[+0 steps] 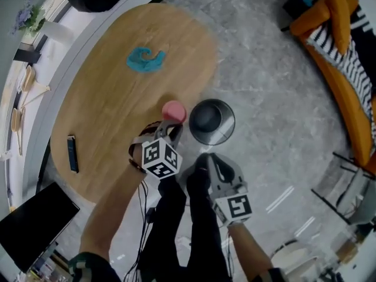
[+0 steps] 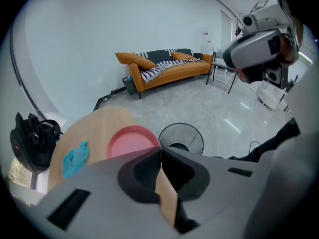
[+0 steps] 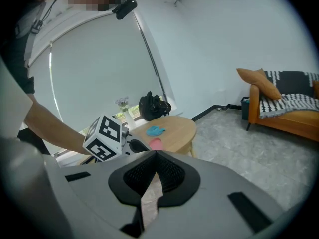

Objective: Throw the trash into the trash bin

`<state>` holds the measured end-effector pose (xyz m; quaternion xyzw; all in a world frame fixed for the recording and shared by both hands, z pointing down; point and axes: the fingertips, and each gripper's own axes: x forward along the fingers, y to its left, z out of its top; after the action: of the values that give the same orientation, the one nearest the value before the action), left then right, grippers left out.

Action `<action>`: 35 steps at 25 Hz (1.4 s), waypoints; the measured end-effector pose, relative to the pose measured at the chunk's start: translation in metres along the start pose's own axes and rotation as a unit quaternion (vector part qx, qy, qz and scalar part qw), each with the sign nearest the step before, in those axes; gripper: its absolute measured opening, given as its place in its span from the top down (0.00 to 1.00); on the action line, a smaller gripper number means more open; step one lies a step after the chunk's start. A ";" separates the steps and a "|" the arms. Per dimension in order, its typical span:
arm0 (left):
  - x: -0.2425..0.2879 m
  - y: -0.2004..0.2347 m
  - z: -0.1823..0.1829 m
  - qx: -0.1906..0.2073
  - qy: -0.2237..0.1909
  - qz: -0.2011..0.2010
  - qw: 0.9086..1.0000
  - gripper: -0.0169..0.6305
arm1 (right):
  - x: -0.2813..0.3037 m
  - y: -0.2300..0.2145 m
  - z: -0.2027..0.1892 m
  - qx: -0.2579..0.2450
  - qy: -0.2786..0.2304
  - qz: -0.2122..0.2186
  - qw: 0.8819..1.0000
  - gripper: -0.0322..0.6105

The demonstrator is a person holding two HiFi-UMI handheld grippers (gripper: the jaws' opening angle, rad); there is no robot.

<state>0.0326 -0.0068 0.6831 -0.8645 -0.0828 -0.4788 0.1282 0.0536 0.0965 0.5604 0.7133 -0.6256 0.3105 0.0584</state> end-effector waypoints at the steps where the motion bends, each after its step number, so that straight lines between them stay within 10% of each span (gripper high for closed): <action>1: 0.005 -0.007 0.013 -0.007 -0.008 -0.003 1.000 0.96 | -0.007 -0.010 -0.002 0.002 -0.002 -0.008 1.000 0.95; 9: 0.061 -0.074 0.059 -0.048 -0.013 -0.056 0.997 0.96 | -0.047 -0.075 -0.021 0.025 -0.002 -0.057 0.998 0.95; 35: 0.267 -0.153 -0.032 -0.061 0.101 -0.122 0.985 0.96 | -0.013 -0.169 -0.123 0.058 0.024 -0.073 0.995 0.95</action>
<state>0.1070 0.1345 0.9479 -0.8014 -0.1452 -0.5798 0.0233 0.1644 0.2017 0.7039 0.7519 -0.5510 0.3579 0.0546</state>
